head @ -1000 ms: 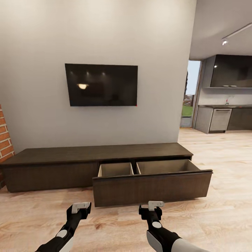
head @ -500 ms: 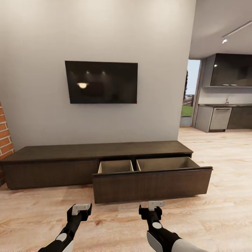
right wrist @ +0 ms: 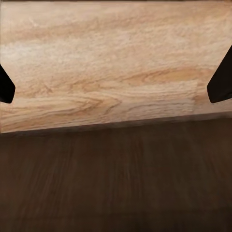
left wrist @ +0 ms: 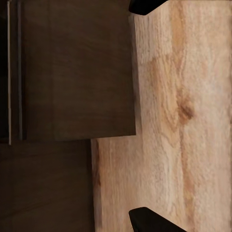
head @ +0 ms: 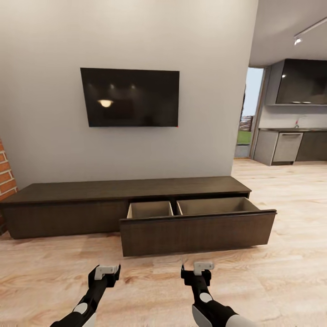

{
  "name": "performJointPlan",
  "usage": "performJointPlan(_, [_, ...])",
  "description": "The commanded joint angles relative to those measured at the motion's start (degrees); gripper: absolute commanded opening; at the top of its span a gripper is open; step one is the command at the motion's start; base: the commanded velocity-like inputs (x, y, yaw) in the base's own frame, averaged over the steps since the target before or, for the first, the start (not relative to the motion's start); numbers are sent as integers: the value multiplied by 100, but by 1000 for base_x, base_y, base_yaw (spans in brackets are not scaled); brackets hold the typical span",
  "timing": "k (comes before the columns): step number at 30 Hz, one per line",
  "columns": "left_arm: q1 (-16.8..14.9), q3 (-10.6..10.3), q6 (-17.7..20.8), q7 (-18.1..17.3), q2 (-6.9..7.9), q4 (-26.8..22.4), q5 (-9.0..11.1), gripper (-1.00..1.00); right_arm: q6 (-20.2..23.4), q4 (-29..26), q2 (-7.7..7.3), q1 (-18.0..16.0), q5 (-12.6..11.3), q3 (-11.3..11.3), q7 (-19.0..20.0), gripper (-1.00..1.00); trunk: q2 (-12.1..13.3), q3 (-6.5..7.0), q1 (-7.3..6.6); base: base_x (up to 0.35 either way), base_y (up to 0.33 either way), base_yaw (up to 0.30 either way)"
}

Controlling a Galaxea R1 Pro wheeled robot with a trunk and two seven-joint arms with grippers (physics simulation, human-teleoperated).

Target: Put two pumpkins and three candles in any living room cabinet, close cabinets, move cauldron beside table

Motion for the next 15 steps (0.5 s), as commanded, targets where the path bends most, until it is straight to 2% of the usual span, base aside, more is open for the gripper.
performJointPlan(1, [-4, -77, -17, 42, 5, -4, 16, 100, -26, -6, -9, -3, -46, 63, 12, 100, -5, -29, 1, 0, 0, 0])
performJointPlan(6, [-4, -157, -11, 34, 8, -5, 15, 100, -27, -49, -25, -1, -46, 83, 358, 100, -6, -51, 4, 0, 0, 0])
performJointPlan(15, [1, -180, -8, 28, 9, -85, 17, 100, -21, -56, -26, 3, -53, 70, 495, 100, -6, -51, 4, 0, 0, 0])
